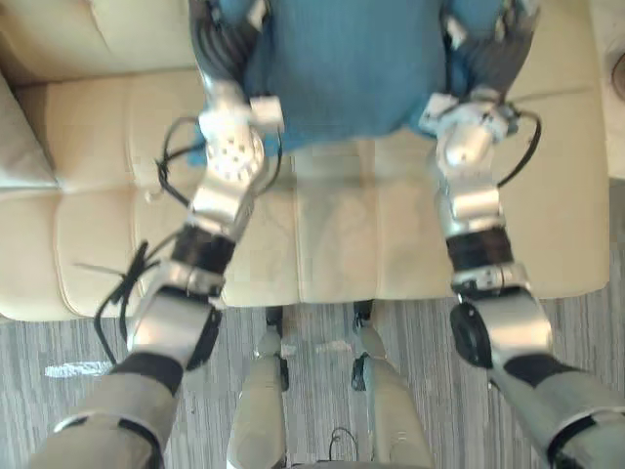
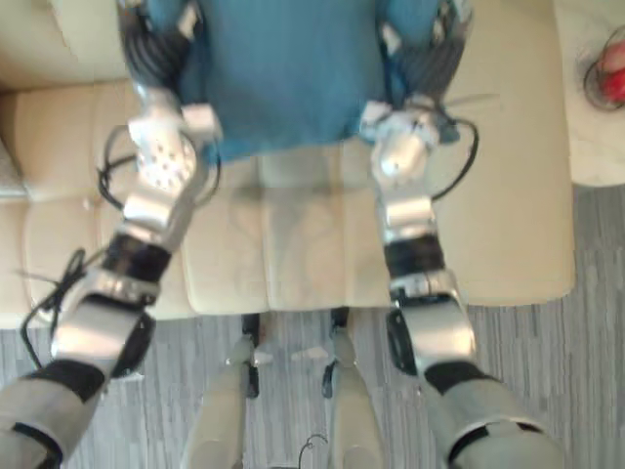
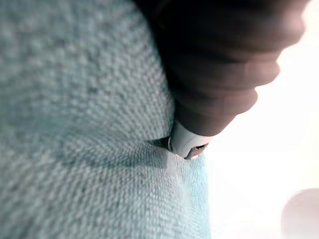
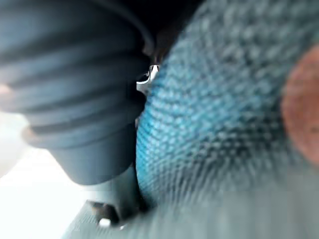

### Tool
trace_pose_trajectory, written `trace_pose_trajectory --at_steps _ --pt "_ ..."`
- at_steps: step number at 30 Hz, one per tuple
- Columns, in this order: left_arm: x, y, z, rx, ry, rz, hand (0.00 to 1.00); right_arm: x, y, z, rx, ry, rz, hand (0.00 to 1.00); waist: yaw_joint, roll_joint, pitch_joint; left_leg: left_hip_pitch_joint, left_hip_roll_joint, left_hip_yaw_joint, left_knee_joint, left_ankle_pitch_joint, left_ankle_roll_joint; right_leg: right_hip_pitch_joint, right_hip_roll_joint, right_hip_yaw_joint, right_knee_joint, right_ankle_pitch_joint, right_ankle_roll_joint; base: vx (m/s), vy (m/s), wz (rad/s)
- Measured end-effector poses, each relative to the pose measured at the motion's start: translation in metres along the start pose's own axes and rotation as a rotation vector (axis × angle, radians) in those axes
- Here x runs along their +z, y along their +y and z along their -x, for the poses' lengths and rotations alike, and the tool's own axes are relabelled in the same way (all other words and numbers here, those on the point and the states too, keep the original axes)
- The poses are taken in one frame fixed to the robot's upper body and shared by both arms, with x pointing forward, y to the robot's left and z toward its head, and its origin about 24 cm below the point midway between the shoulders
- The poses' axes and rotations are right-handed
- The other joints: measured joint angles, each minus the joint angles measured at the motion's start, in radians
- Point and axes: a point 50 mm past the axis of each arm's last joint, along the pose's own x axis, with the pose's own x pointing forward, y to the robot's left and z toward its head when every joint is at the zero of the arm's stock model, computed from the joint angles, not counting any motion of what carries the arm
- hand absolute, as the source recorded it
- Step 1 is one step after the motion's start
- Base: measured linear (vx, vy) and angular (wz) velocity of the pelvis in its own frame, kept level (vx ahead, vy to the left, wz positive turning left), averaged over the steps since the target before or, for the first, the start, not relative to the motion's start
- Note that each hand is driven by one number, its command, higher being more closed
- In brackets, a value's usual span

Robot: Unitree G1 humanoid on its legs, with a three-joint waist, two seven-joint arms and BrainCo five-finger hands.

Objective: Pick up cushions and gather them together orderly.

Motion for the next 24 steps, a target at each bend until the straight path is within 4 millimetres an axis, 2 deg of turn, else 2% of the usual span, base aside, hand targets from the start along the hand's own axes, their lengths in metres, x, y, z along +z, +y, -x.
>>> trace_pose_trajectory --at_steps 1,2,5,10,12,13,18,24 --pt "0.002 0.000 -0.004 0.006 0.000 -0.008 0.00 0.002 0.002 -0.003 -0.001 0.002 0.003 0.00 -0.002 0.000 0.000 -0.009 -0.001 0.000 -0.001 0.002 0.001 -0.010 -0.001 0.001 0.000 0.002 0.002 -0.06 0.024 0.08" --pt "0.005 0.002 -0.017 0.029 0.014 -0.039 0.00 0.005 0.005 -0.013 -0.009 0.038 0.001 0.00 -0.009 0.001 0.000 -0.038 -0.008 0.001 -0.016 0.012 0.005 -0.044 -0.007 0.005 0.000 0.007 0.006 -0.05 0.033 0.05" --pt "0.002 0.004 -0.022 0.045 0.056 -0.028 0.00 -0.001 0.005 -0.017 -0.016 0.125 -0.054 0.00 -0.022 0.002 0.016 -0.062 -0.016 0.002 -0.017 0.013 0.006 -0.070 -0.015 0.007 0.000 0.012 0.013 -0.04 0.047 0.03" --pt "-0.022 -0.003 -0.011 0.030 0.189 0.025 0.00 -0.014 0.005 -0.011 0.000 0.218 -0.119 0.00 -0.024 0.002 0.017 -0.122 -0.023 0.012 -0.017 0.012 0.006 -0.134 -0.023 0.017 0.000 0.020 0.021 -0.01 0.049 -0.01" --pt "-0.033 -0.007 -0.002 0.035 0.252 0.073 0.00 -0.025 0.005 -0.004 0.012 0.254 -0.124 0.00 -0.024 0.002 0.017 -0.140 -0.013 0.014 -0.017 0.012 0.006 -0.154 -0.018 0.023 0.000 0.020 0.021 -0.01 0.015 -0.03" --pt "-0.041 -0.012 0.006 0.027 0.291 0.100 0.00 -0.032 0.006 0.003 0.034 0.278 -0.121 0.00 -0.023 0.000 0.036 -0.142 -0.006 0.021 -0.017 0.011 0.004 -0.157 -0.013 0.029 0.000 0.020 0.021 -0.01 0.016 -0.07" --pt "-0.045 -0.011 0.017 0.030 0.288 0.151 0.00 -0.036 0.008 0.015 0.066 0.271 -0.150 0.00 -0.023 0.000 0.040 -0.168 0.011 0.040 -0.013 0.009 0.000 -0.187 0.000 0.039 0.000 0.019 0.021 -0.02 0.006 -0.09" --pt "-0.046 0.004 0.019 0.054 0.266 0.203 0.00 -0.040 -0.002 0.022 0.083 0.252 -0.156 0.00 -0.017 0.000 0.040 -0.173 0.037 0.040 0.006 0.001 -0.016 -0.184 0.023 0.040 0.001 0.019 0.021 -0.02 -0.013 -0.05"
